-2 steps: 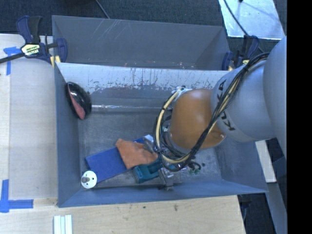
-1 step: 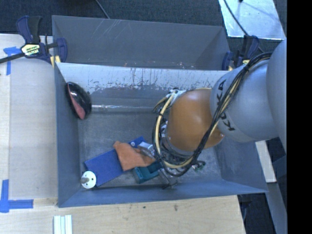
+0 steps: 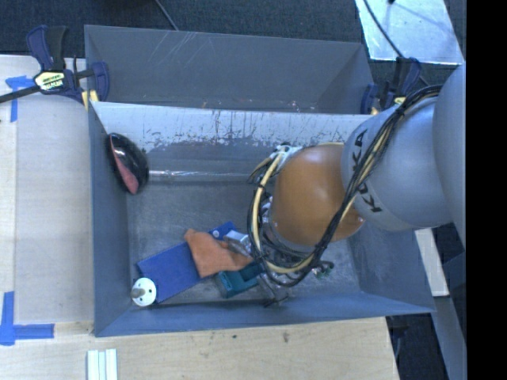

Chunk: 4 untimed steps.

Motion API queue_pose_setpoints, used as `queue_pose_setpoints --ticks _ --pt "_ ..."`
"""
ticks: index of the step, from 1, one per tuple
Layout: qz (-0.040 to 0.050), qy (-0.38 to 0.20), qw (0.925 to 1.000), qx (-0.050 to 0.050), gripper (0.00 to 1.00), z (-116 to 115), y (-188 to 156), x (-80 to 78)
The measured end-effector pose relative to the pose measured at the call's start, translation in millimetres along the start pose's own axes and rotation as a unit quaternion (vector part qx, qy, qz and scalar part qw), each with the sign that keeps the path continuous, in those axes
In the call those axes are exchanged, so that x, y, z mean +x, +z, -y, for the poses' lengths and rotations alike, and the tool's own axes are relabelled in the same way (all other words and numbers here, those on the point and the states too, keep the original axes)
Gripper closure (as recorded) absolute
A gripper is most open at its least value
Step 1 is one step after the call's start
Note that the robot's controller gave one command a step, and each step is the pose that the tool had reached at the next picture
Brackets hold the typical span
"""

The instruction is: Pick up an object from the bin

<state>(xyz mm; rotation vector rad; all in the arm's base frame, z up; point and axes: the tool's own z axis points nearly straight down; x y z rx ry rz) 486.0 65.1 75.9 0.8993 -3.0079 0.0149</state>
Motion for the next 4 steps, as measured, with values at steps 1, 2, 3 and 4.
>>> queue_pose_setpoints --ticks 1,2,3,4 --pt "0.0000 0.001 1.0000 0.000 1.00 0.3 -3.1 0.8" --pt "0.0015 0.002 1.0000 -0.002 1.00 0.1 -16.2 0.8" --pt "0.0083 0.002 1.0000 -0.001 1.00 -0.3 -39.2 -1.8" --pt "0.0062 -0.001 1.0000 -0.003 1.00 -2.0 -58.0 -2.0"
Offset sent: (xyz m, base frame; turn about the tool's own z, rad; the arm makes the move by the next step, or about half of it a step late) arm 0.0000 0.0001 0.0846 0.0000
